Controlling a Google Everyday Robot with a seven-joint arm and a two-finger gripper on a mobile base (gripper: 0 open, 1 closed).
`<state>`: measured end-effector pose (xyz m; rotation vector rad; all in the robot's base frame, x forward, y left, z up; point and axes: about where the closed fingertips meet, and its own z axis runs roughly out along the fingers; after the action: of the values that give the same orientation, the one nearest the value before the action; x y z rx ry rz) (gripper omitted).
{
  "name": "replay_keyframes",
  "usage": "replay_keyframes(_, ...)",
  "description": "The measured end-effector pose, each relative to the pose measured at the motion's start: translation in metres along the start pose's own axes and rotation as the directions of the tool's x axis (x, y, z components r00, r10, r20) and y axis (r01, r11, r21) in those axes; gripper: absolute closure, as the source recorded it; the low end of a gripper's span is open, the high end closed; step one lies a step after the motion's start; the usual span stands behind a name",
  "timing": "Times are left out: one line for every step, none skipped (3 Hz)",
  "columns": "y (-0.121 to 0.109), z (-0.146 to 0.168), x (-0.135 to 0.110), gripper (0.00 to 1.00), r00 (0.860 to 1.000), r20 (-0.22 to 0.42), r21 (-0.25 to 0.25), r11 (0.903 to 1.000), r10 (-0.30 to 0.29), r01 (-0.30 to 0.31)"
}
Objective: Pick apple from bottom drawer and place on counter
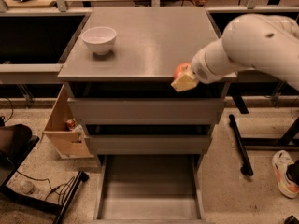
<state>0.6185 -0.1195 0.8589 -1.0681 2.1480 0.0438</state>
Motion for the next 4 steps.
replay_keyframes(-0.035,0.019,-0.07,1.0,0.998,0.07,0.023,0.9997,0.003,-0.004)
replay_keyframes(-0.068,0.052,-0.11,1.0,0.991,0.135,0.0,0.9997,0.023,-0.023)
replay_keyframes(-0.093,0.106,-0.109,1.0,0.988,0.121,-0.063,0.9937,0.1,-0.093)
replay_keyframes(-0.114,0.144,-0.098,1.0,0.978,0.096,-0.106,0.9785,0.187,-0.177)
